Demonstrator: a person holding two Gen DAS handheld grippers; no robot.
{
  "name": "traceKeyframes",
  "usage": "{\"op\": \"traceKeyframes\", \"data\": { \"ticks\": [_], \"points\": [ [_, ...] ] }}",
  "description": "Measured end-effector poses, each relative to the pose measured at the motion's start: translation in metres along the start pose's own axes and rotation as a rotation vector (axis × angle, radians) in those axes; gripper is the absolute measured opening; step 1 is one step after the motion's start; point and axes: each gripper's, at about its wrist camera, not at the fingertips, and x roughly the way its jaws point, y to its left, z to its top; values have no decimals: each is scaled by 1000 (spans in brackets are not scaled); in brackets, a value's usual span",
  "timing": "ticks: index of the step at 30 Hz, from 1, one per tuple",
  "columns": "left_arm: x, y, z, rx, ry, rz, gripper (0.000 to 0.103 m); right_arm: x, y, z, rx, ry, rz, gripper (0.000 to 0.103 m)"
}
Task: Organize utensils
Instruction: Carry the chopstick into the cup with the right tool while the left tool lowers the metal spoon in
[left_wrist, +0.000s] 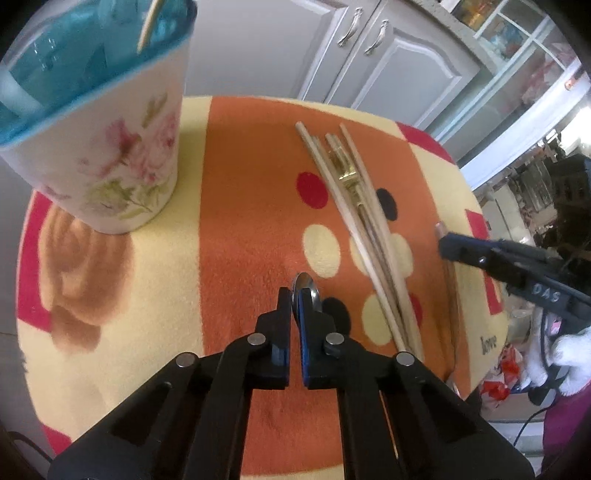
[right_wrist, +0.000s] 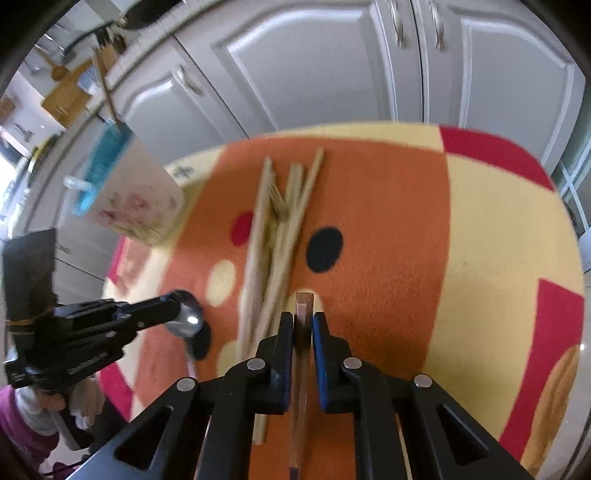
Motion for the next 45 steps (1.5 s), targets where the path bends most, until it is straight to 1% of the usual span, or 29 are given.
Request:
{"op": "traceKeyframes", "data": {
  "ticks": [3,5,10,13,16,20,23,25,31,37,42,45],
  "points": [
    [-19,-6,1,9,-27,-16,2,-24,7,-1,-27,-45,8,10],
    [-37,-12,0,38,-62,-27,2,-41,10,-3,-33,-77,25,10],
    [-70,-25,-1,93,-128,-23,2,-80,24,-5,-62,-161,45,10],
    [-84,-30,-3,104,-153,-27,2,-97,31,-8,-72,-195,50,10],
    [-105,-35,-4,127,-194,-22,2,-110,38,-11,-84,-221,54,10],
    [-132,-37,-3,155,-242,7,2,-123,49,-11,-108,-251,58,10],
    [-153,-33,1,158,-280,35,2,-134,56,-8,-120,-274,60,10],
    [-172,-26,6,151,-319,58,2,-141,62,-4,-132,-296,60,10],
    [-226,1,29,109,-443,146,2,-168,94,21,-206,-360,82,10],
    [-261,27,56,64,-529,238,2,-195,133,57,-283,-430,110,10],
    [-272,47,80,46,-567,309,2,-210,170,92,-339,-476,125,10],
    [-273,58,90,34,-570,331,2,-211,186,112,-366,-483,127,10]
  ]
}}
